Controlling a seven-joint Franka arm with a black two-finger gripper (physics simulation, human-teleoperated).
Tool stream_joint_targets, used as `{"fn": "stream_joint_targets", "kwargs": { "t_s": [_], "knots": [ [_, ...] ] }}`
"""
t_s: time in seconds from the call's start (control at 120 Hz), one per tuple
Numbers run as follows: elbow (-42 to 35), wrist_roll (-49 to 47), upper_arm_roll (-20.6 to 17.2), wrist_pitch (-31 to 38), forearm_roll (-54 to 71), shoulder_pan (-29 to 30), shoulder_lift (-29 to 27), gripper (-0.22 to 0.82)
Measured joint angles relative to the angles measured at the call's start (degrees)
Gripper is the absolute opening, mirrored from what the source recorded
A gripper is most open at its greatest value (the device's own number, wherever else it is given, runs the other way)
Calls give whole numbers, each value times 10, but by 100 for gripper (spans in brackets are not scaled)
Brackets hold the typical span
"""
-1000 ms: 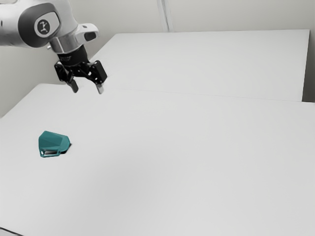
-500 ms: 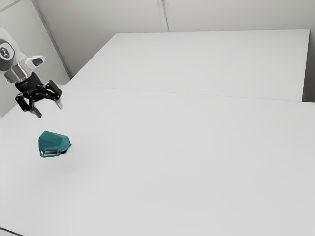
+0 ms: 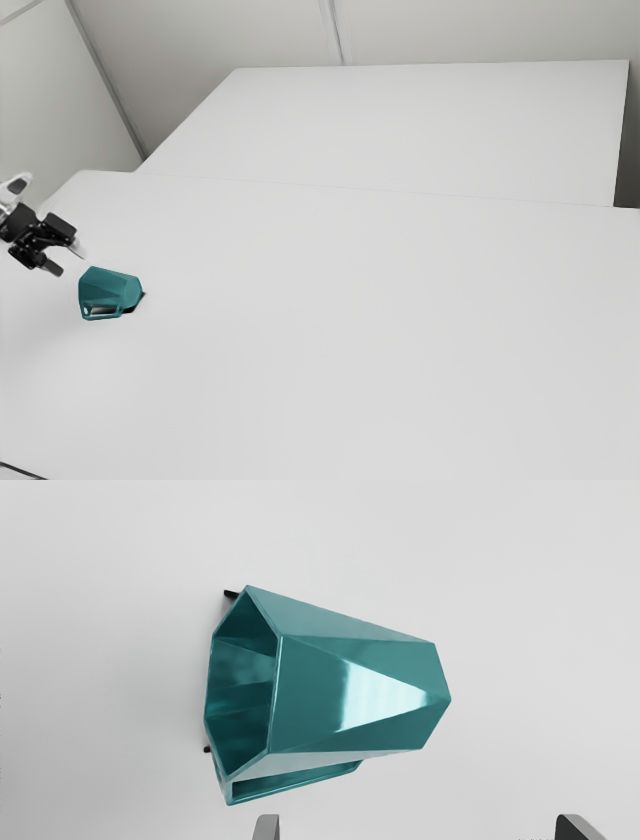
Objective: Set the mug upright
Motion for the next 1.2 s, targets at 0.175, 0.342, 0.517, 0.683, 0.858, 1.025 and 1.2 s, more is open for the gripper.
{"fn": "stream_joint_targets", "kwargs": {
  "t_s": [0.175, 0.342, 0.517, 0.683, 0.858, 1.025, 1.2],
  "knots": [
    [46, 91, 0, -33, -68, 40, 71, 60],
    [99, 157, -1, -70, -124, 62, 126, 60],
    [117, 209, -1, -108, -177, 69, 164, 60],
    [118, 244, -2, -133, -214, 75, 176, 60],
    [110, 262, -5, -175, -230, 76, 185, 60],
    [106, 271, -5, -203, -227, 82, 185, 59],
    [105, 278, -5, -216, -225, 87, 186, 42]
  ]
}}
